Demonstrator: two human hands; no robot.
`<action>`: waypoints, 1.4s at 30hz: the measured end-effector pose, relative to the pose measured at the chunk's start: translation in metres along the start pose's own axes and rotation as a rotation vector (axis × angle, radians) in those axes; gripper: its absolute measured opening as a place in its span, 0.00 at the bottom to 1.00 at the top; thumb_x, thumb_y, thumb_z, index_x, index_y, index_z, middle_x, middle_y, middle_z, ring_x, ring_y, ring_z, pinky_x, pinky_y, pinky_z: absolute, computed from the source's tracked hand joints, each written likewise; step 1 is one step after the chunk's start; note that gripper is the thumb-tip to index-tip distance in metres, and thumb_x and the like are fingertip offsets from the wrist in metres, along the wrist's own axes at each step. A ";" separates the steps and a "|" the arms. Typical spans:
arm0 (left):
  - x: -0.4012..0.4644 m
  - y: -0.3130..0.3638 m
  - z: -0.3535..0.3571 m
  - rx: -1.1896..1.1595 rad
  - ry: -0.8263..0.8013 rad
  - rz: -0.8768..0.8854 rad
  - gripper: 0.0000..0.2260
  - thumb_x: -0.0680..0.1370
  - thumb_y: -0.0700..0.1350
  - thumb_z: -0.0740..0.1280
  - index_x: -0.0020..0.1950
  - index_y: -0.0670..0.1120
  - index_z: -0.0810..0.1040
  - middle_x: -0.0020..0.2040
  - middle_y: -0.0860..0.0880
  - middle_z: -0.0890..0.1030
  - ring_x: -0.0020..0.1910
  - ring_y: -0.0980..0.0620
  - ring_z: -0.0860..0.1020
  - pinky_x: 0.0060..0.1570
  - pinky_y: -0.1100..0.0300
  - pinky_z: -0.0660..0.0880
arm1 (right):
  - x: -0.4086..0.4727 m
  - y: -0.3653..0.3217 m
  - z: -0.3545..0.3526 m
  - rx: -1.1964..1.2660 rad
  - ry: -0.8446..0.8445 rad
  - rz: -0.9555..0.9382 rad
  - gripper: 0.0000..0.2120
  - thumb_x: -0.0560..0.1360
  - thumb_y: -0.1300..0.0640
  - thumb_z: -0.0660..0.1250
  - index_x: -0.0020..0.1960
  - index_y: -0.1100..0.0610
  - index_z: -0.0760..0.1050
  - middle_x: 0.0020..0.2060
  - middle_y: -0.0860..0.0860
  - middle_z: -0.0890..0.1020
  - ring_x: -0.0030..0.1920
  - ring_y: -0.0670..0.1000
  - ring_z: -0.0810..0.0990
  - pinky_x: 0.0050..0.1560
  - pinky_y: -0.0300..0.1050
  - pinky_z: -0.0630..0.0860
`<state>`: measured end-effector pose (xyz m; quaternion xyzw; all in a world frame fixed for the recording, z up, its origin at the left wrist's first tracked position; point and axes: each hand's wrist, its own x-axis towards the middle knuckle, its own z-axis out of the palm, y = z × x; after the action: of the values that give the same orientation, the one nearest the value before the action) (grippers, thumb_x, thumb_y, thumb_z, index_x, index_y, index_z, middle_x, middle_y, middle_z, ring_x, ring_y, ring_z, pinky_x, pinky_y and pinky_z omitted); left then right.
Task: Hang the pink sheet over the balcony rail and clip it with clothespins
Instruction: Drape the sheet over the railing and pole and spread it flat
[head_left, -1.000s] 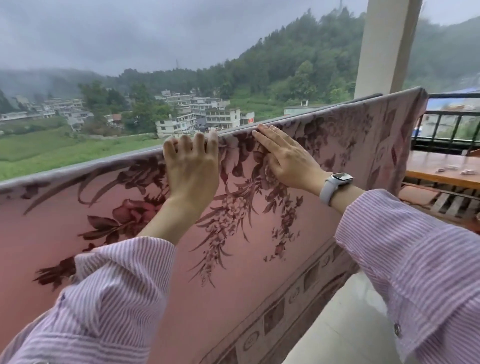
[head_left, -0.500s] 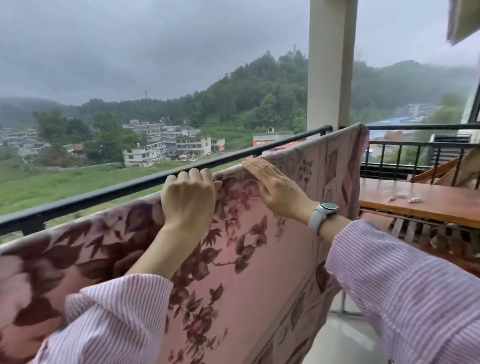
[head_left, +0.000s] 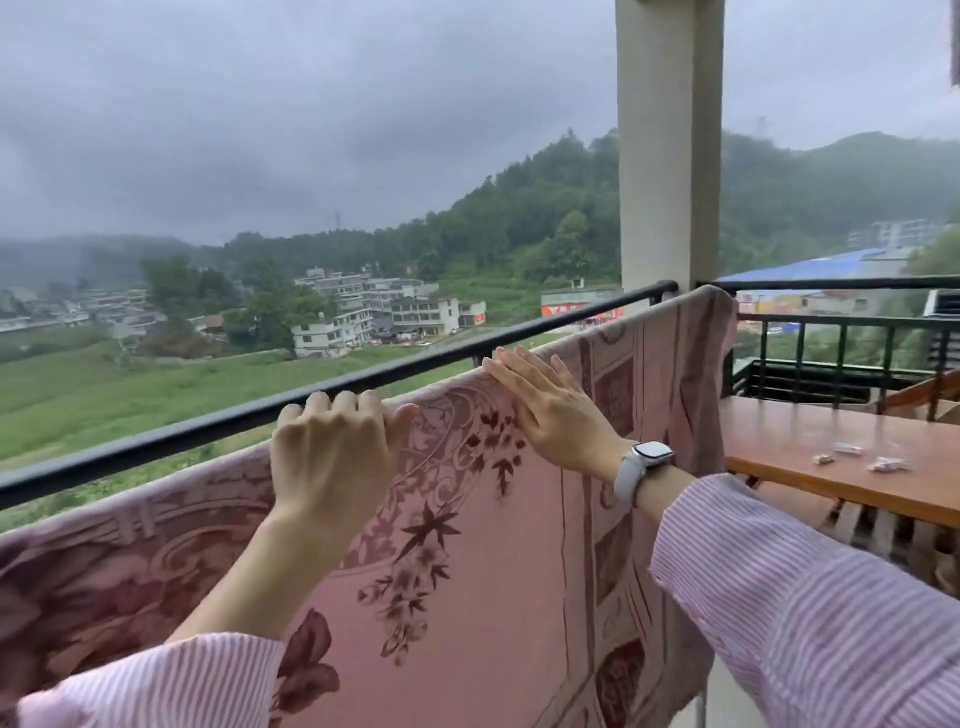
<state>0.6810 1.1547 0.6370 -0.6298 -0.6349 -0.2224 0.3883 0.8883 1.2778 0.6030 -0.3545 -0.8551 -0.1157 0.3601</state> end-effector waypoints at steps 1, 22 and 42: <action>0.009 0.013 0.006 0.009 -0.007 -0.010 0.18 0.77 0.52 0.58 0.34 0.40 0.74 0.30 0.42 0.79 0.30 0.42 0.76 0.36 0.52 0.70 | 0.003 0.015 0.000 0.012 0.004 -0.027 0.25 0.75 0.58 0.48 0.73 0.49 0.53 0.72 0.50 0.60 0.74 0.50 0.52 0.73 0.55 0.44; 0.219 0.316 0.184 0.075 0.126 0.067 0.11 0.71 0.49 0.68 0.37 0.42 0.76 0.29 0.46 0.78 0.27 0.47 0.75 0.30 0.57 0.71 | 0.014 0.390 -0.021 0.080 0.059 0.123 0.23 0.76 0.59 0.52 0.71 0.54 0.58 0.71 0.51 0.63 0.72 0.49 0.56 0.73 0.52 0.54; 0.353 0.506 0.280 -0.115 0.093 -0.011 0.09 0.72 0.50 0.67 0.43 0.44 0.80 0.37 0.47 0.82 0.36 0.45 0.80 0.36 0.56 0.74 | 0.034 0.634 -0.016 0.672 0.116 0.488 0.13 0.74 0.53 0.65 0.56 0.58 0.72 0.42 0.51 0.77 0.41 0.47 0.75 0.37 0.31 0.72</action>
<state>1.1472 1.6472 0.6374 -0.6364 -0.6058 -0.2897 0.3795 1.3177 1.7462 0.6018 -0.4024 -0.7145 0.2386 0.5202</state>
